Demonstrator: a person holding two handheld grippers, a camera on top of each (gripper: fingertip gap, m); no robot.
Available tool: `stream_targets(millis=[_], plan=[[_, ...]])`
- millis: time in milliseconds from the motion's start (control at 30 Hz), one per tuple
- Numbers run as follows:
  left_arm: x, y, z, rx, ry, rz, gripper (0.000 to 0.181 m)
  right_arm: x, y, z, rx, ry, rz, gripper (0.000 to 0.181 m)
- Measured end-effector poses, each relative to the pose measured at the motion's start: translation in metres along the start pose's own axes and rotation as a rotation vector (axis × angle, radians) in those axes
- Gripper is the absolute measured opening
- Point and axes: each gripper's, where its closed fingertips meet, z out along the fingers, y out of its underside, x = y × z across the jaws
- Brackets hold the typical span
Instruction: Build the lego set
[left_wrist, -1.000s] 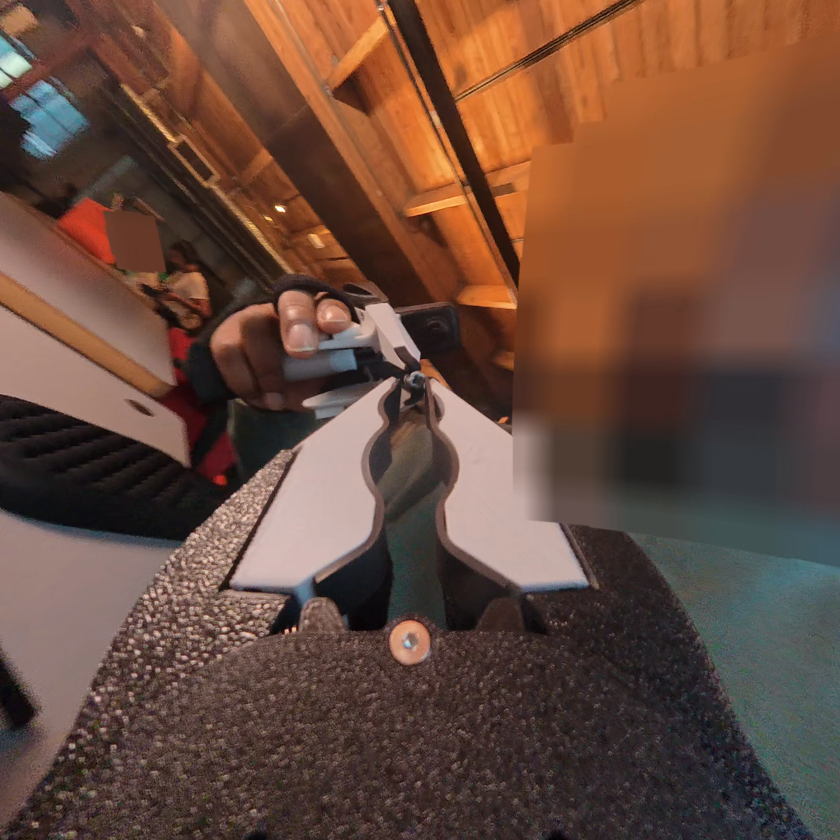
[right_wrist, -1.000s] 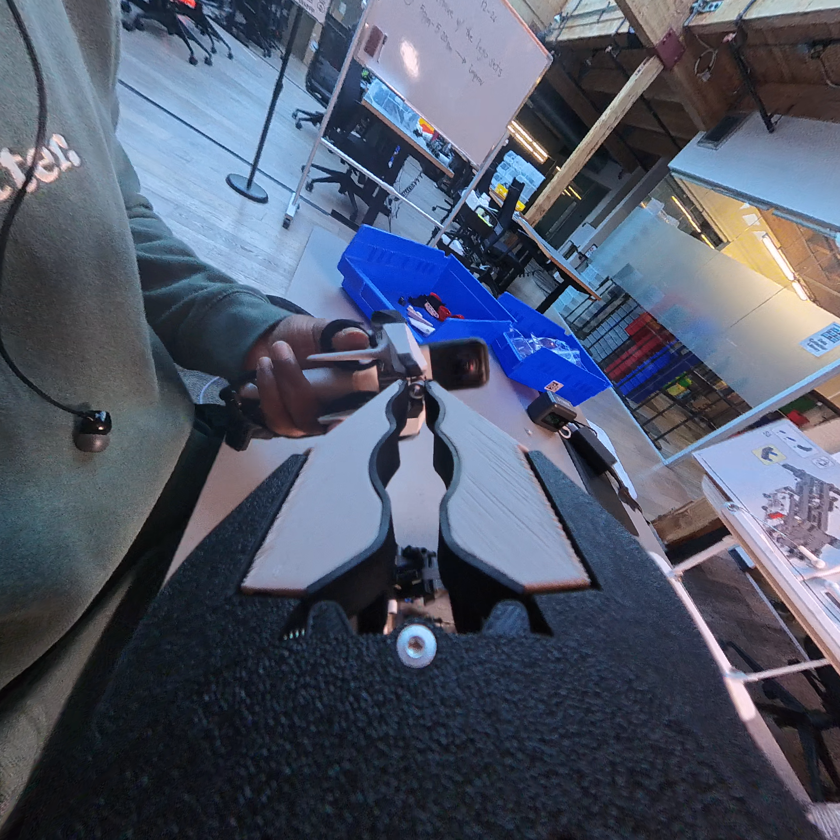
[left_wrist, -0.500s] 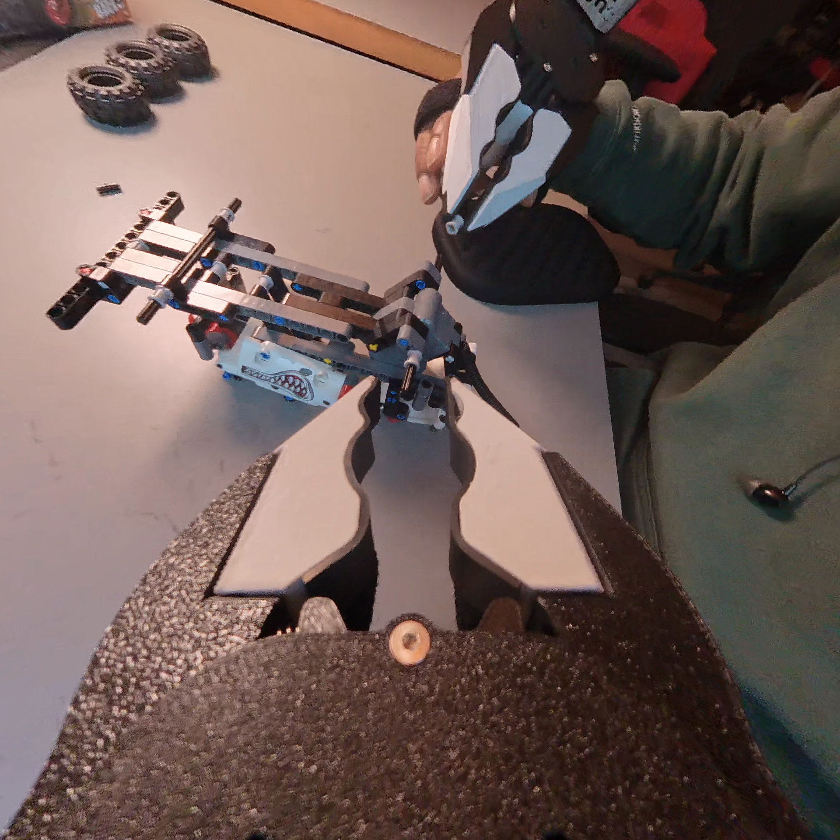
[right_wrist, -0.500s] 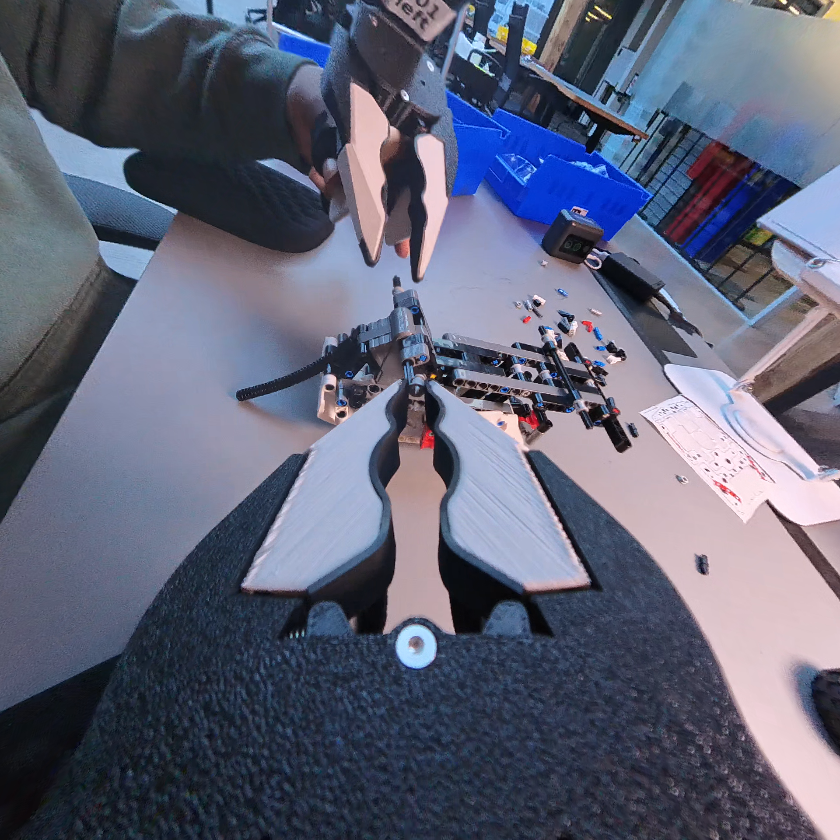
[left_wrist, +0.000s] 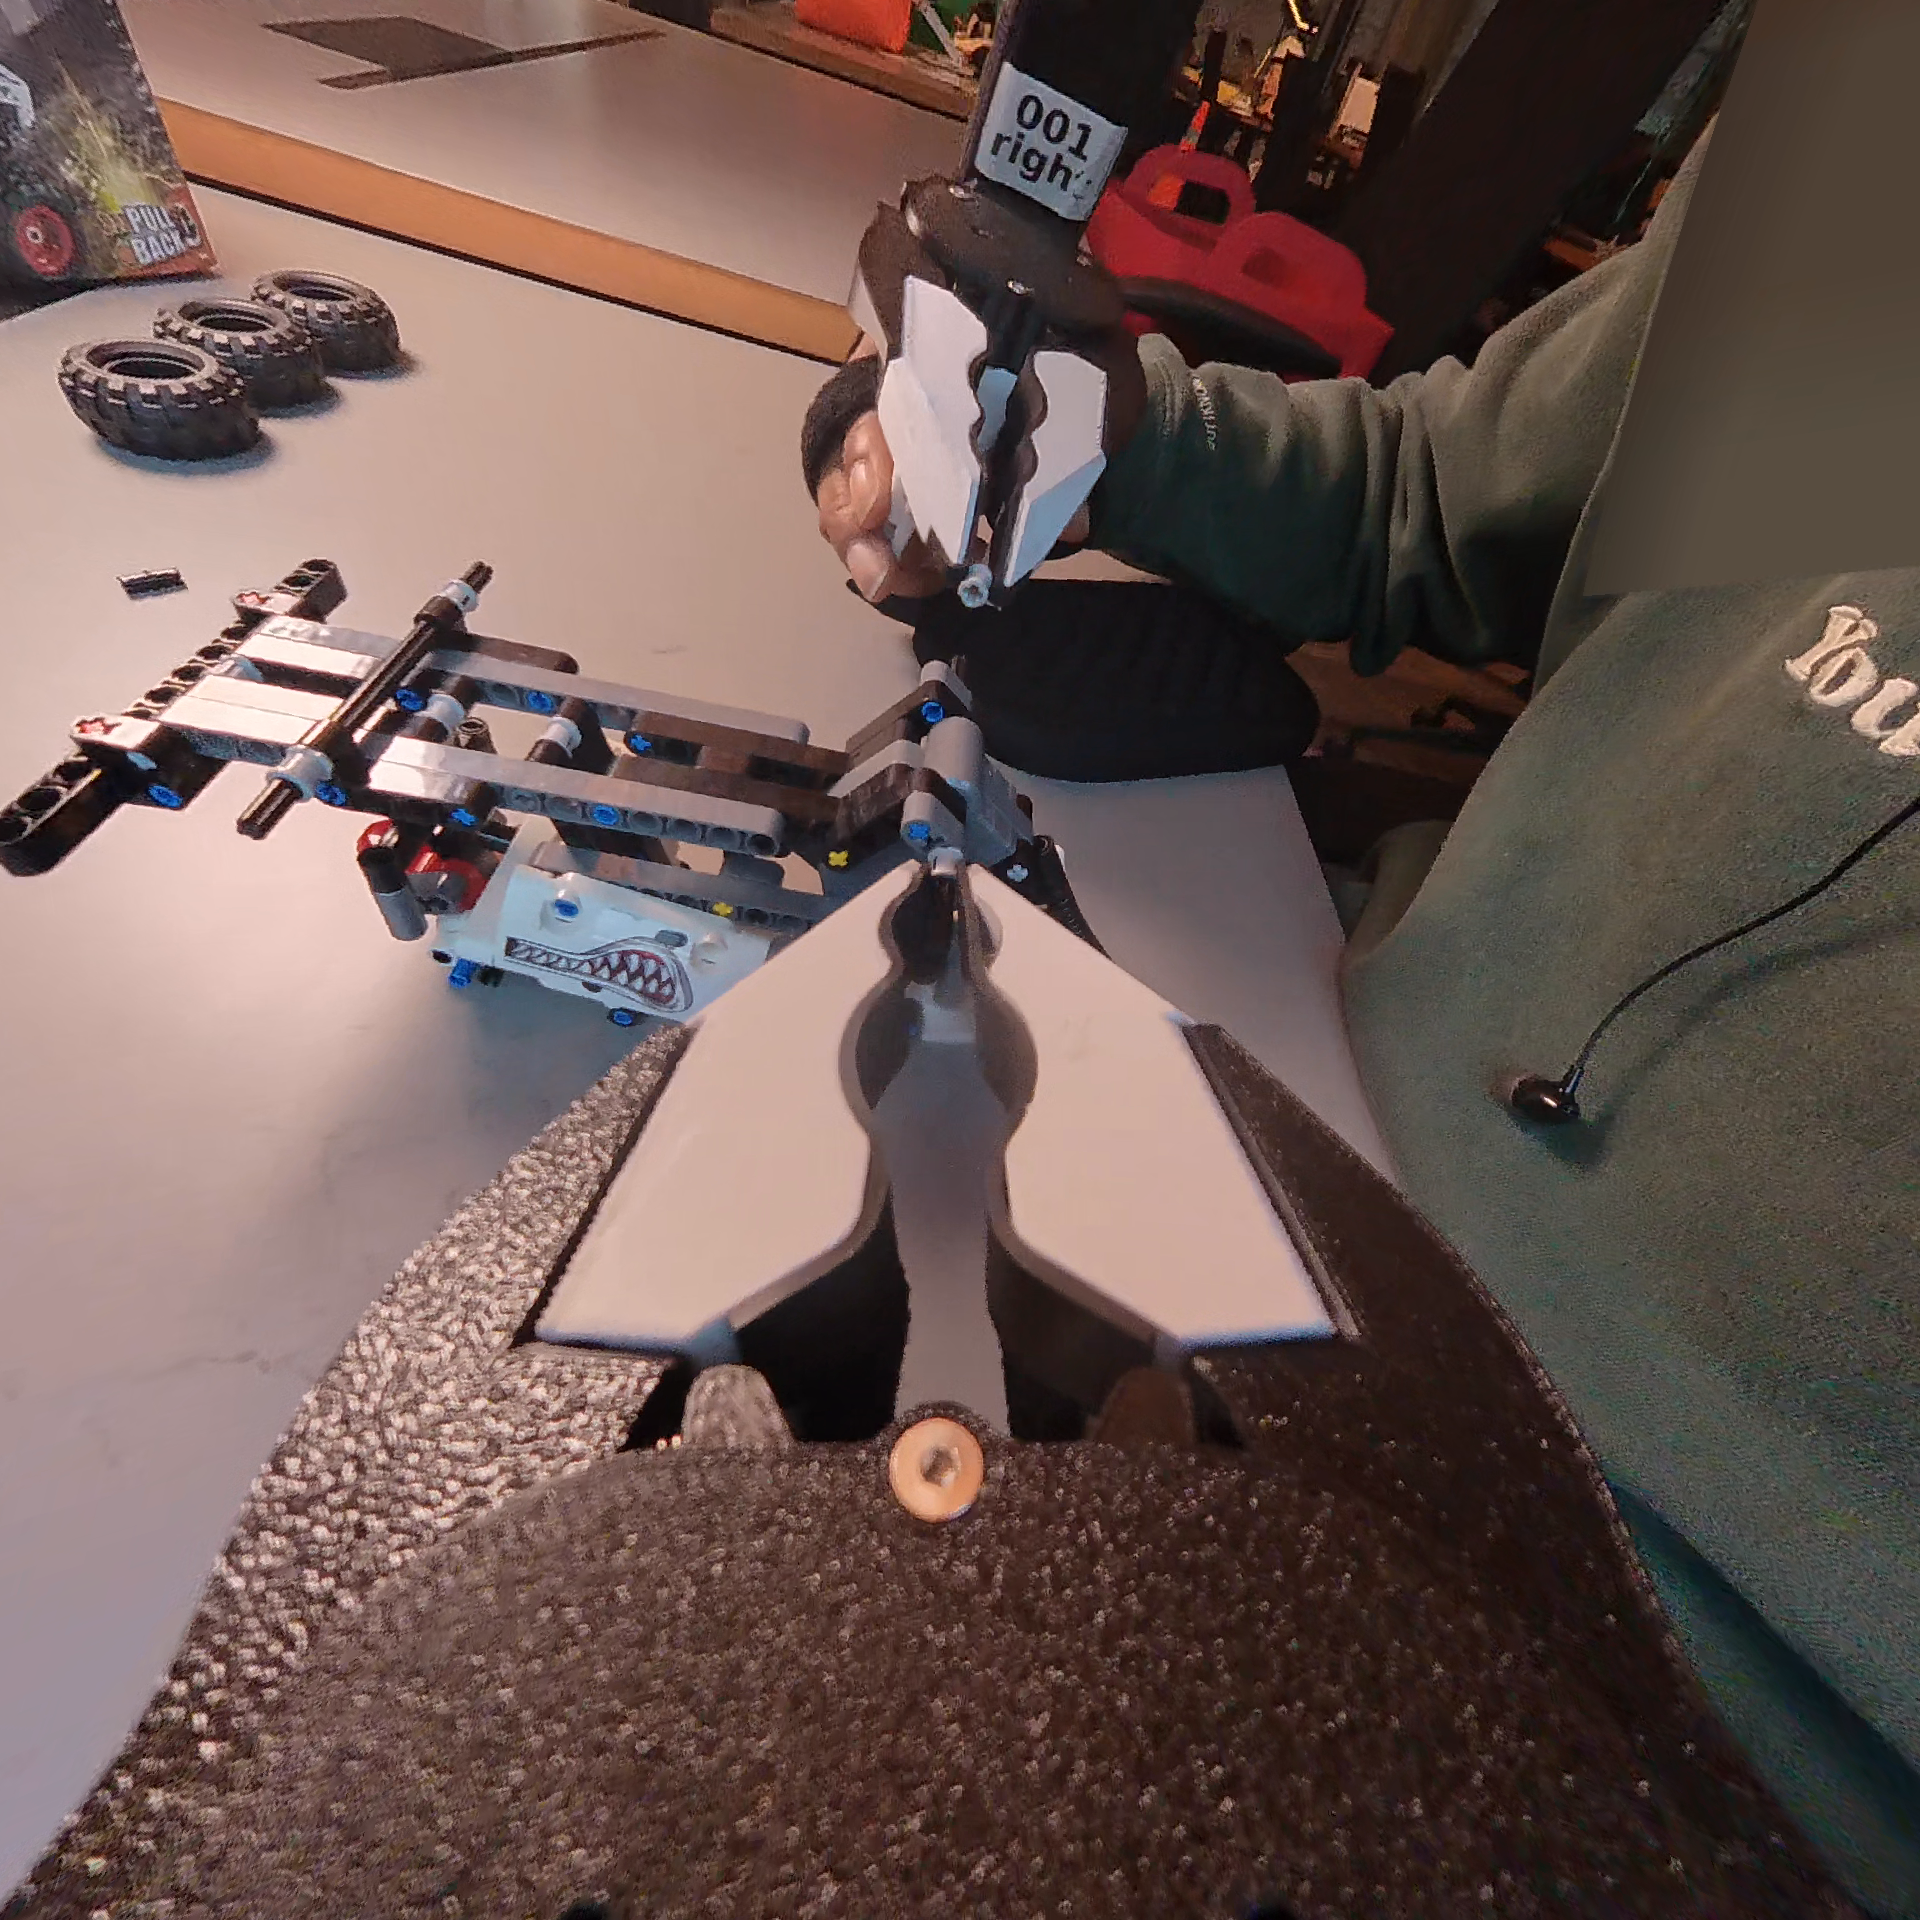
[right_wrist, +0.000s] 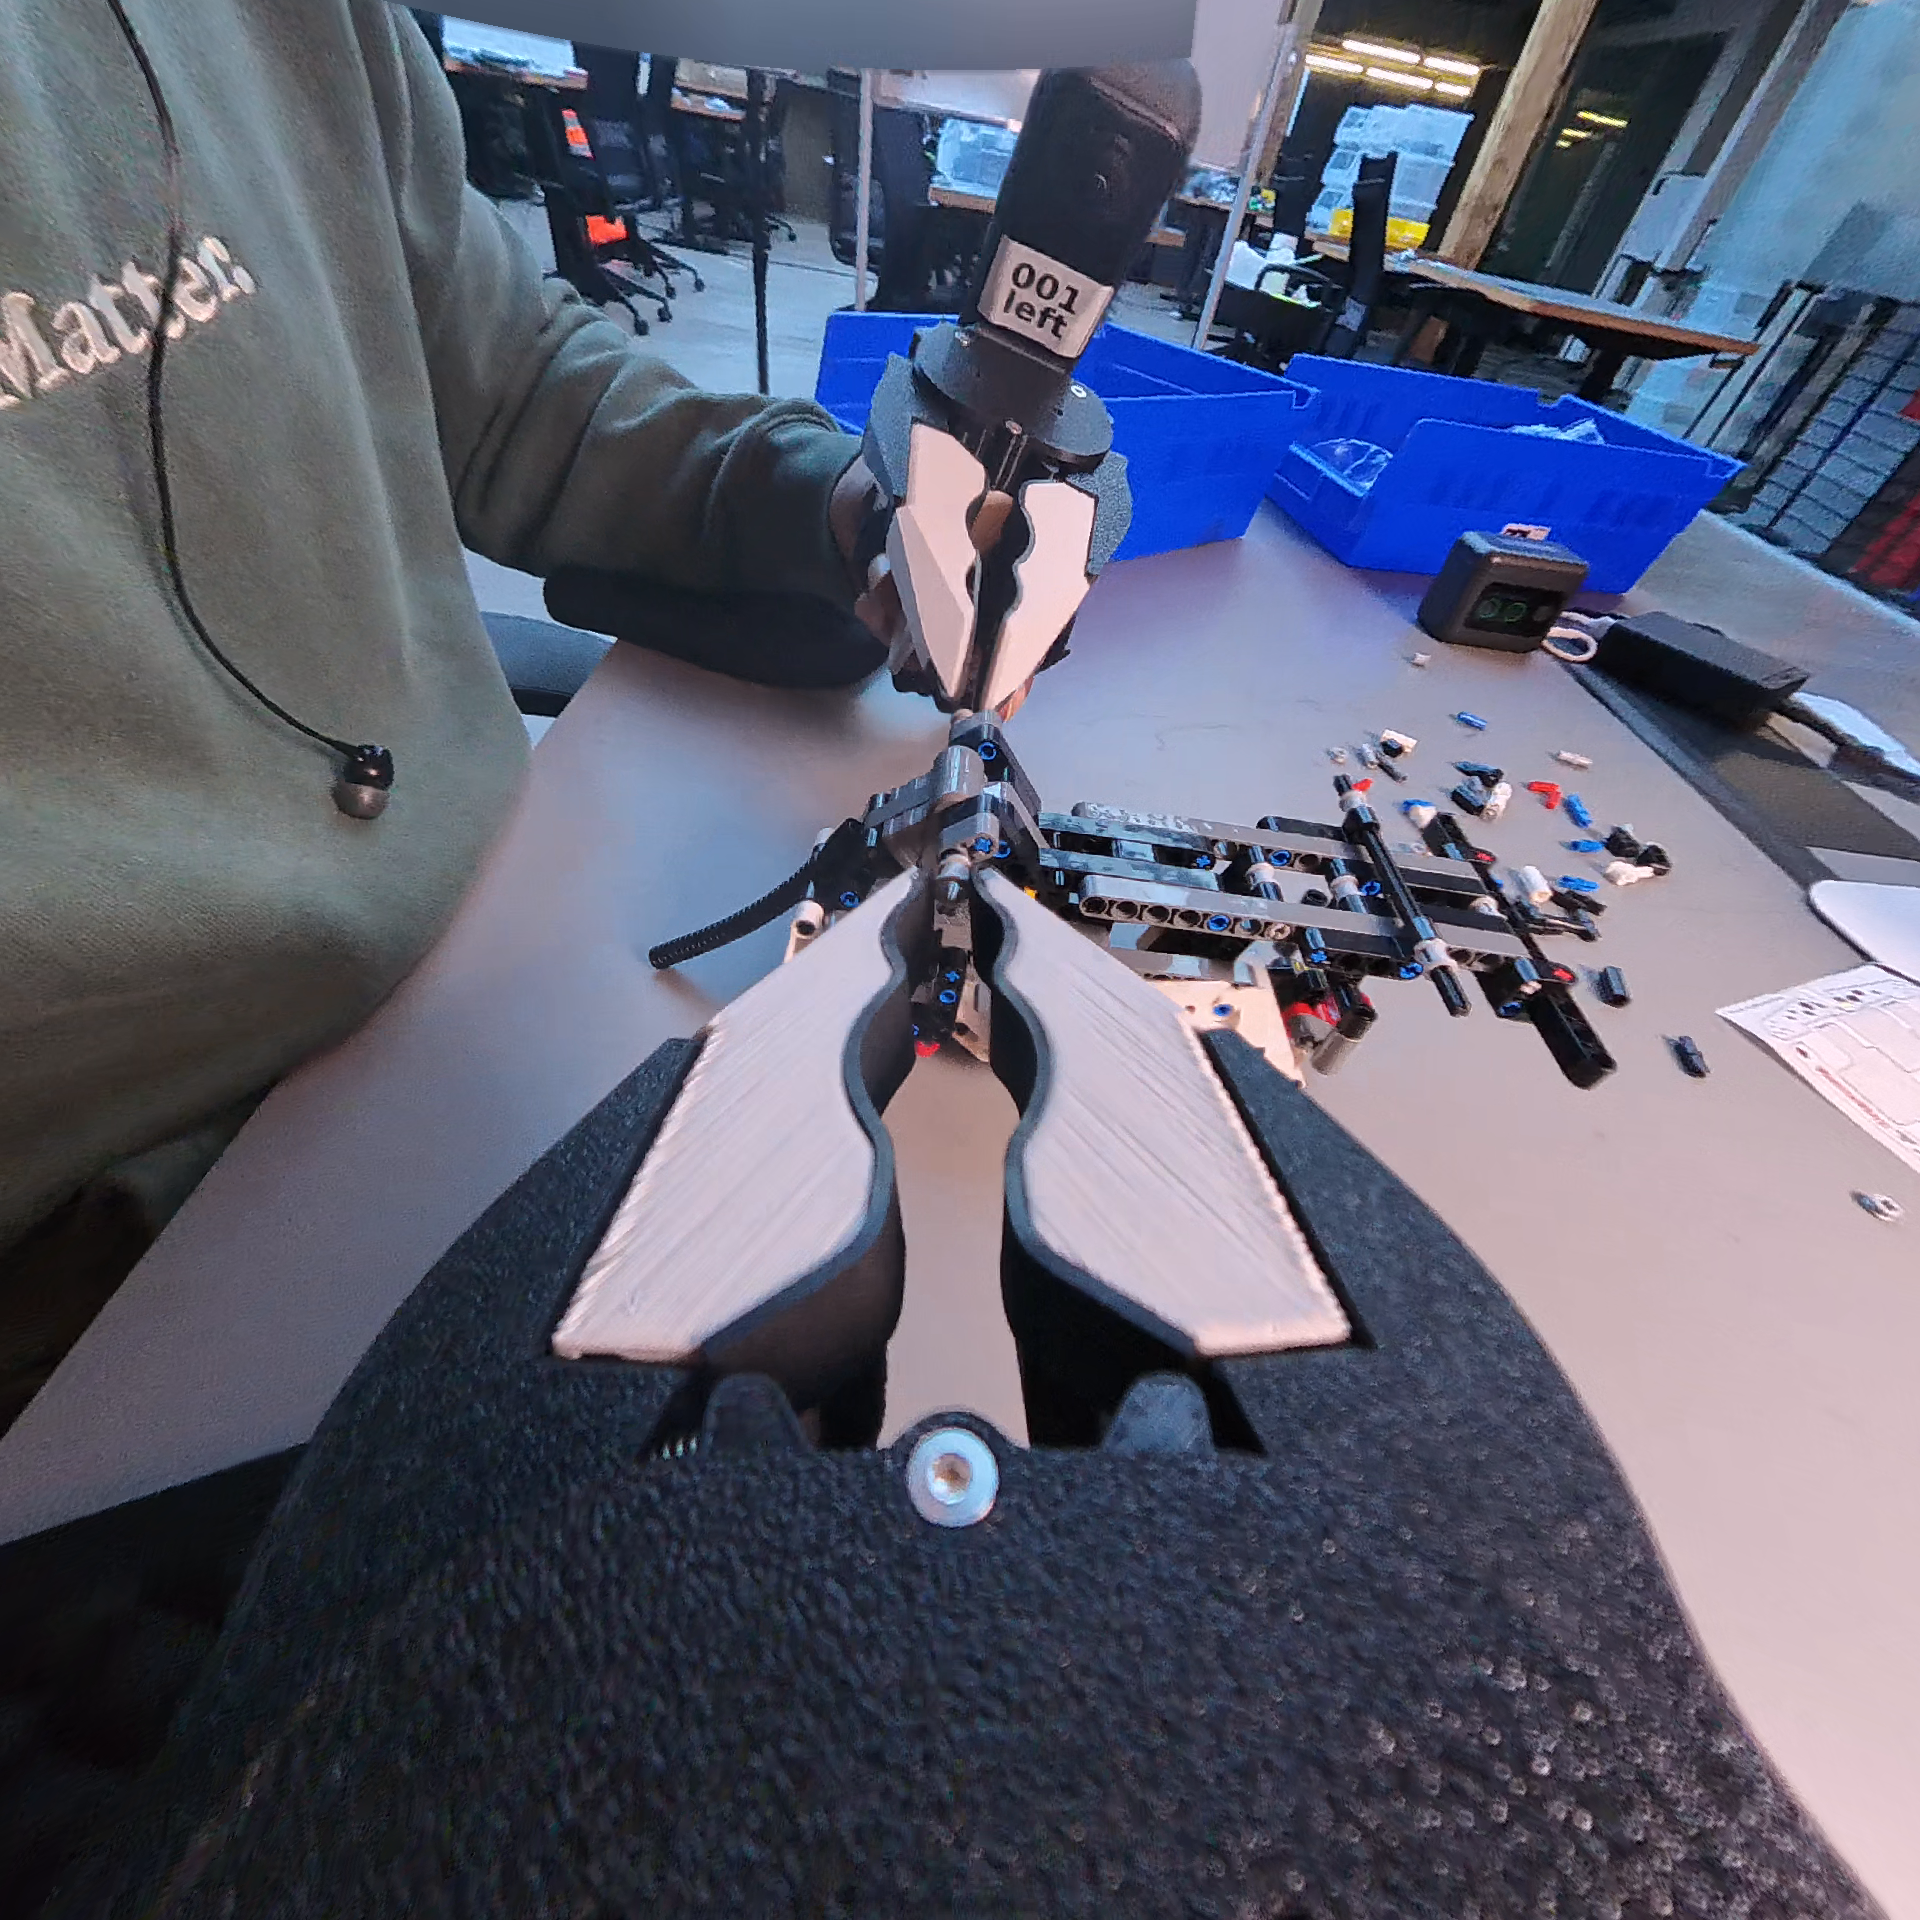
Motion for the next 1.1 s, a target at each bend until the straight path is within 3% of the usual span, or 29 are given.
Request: stream_targets(millis=[200, 933, 1100], plan=[[0.001, 0.001, 0.001, 0.011, -0.019, 0.003, 0.003, 0.0, 0.016, 0.006, -0.059, -0.073, 0.04, 0.006], [0.004, 0.0, 0.003, 0.033, -0.003, -0.037, 0.003, 0.0, 0.015, 0.006, -0.029, -0.12, 0.095, 0.006], [0.006, 0.001, 0.004, 0.026, -0.015, 0.025, 0.002, 0.002, 0.016, 0.005, -0.025, -0.148, 0.126, 0.006]])
